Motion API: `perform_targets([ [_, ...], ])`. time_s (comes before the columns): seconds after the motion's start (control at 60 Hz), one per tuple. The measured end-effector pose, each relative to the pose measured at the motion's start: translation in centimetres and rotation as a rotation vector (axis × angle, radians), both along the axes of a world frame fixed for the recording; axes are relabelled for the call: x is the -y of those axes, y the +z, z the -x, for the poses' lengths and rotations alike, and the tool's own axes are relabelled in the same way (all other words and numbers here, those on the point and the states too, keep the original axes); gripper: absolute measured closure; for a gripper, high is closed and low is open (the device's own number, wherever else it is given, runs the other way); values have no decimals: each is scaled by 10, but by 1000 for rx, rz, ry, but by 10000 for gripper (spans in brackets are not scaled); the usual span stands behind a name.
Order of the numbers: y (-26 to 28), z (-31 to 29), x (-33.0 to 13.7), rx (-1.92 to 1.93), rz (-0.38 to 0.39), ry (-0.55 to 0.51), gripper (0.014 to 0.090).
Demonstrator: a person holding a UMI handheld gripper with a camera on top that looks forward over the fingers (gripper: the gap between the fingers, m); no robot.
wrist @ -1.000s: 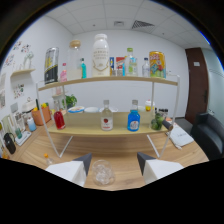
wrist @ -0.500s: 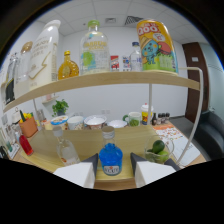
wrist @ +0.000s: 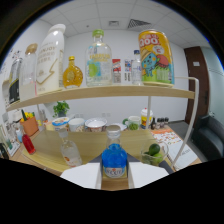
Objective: Make me a cup of Mount Fuji.
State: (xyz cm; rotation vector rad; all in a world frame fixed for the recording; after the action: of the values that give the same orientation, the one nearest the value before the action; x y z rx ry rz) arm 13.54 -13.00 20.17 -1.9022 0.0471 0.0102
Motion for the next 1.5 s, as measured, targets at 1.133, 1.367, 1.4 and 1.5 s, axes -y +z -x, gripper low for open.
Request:
perform_targets([
  [1.133, -90, 13, 72, 1620, 225, 371, 697],
  [1.367, -83, 17, 69, 1809, 255, 412, 696],
  [1.4, -82, 19, 70, 1800, 255, 413, 699],
  [1.5, -75, 21, 71, 1731, 235, 389, 698],
])
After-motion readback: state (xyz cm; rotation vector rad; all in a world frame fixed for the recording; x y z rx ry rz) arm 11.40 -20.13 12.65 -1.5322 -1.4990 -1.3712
